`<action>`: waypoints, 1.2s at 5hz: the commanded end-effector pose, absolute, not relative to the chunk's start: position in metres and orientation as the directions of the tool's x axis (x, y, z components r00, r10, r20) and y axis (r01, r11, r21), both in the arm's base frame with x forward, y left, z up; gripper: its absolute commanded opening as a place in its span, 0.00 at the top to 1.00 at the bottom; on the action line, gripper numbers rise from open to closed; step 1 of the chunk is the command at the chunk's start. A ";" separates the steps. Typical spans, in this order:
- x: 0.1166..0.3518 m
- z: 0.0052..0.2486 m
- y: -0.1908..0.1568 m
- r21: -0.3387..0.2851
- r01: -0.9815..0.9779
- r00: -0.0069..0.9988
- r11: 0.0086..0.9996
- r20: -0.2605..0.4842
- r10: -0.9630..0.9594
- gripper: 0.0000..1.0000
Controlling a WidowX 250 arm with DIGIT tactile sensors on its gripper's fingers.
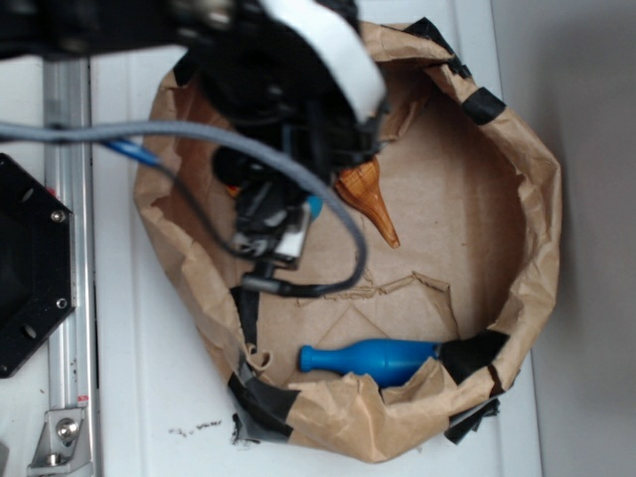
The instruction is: Grab the shell.
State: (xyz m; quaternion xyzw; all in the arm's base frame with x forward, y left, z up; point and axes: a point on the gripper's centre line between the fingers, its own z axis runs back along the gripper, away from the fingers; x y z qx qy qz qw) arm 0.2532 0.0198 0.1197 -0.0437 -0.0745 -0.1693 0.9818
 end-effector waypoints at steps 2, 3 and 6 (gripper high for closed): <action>0.272 0.047 0.051 -0.014 0.346 0.928 0.938 0.148 -0.341 0.00; 0.279 0.027 0.050 0.001 0.359 0.924 0.933 0.140 -0.355 0.00; 0.301 0.020 0.022 0.076 0.382 0.914 0.921 0.119 -0.389 1.00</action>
